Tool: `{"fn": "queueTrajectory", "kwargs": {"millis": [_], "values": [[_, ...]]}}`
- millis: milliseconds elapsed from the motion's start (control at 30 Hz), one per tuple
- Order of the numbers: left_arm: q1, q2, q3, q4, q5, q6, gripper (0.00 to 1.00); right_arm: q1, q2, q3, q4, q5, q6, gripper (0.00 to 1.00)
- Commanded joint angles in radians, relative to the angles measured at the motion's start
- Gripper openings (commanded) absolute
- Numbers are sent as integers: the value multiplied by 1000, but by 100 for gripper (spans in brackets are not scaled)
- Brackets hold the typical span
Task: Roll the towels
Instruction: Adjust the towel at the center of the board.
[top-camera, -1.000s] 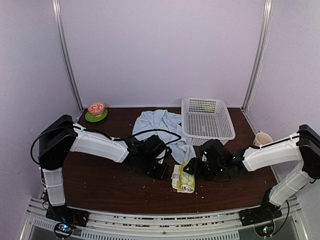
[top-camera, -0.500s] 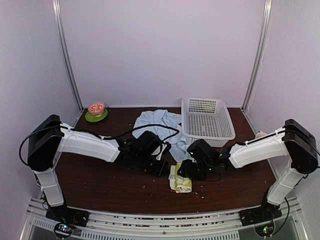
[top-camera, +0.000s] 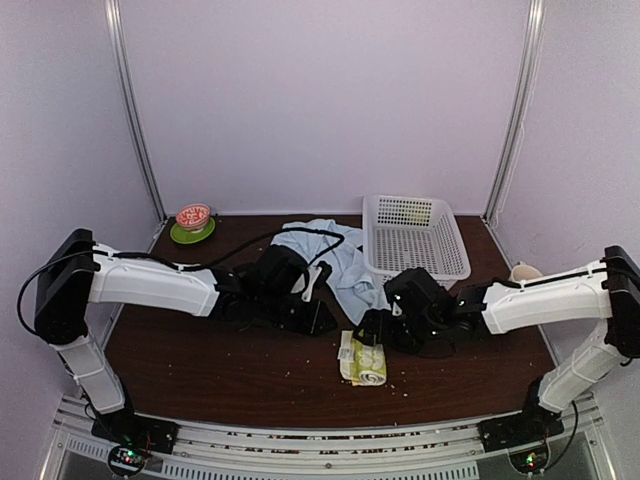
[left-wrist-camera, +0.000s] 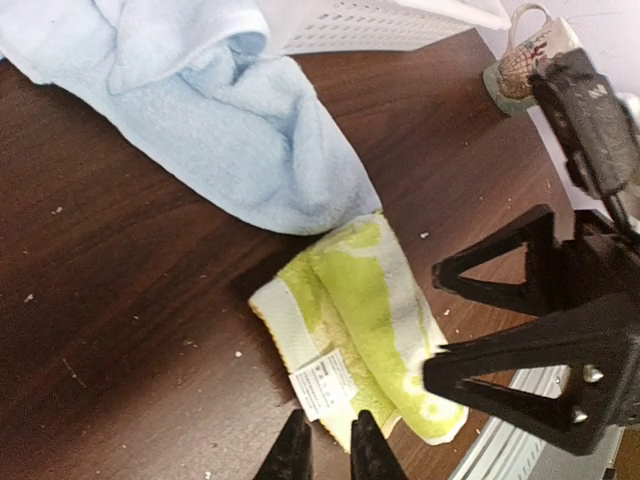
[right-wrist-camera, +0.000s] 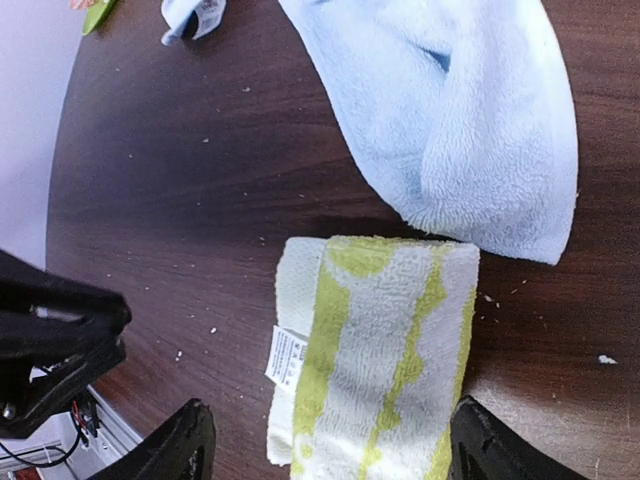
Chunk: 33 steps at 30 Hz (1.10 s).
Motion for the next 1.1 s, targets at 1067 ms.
{"fn": "queueTrajectory", "kwargs": {"millis": [1067], "values": [[18,193,-35,104,52,-27,0,-66,72,-152,182,-96,-33,59]]}}
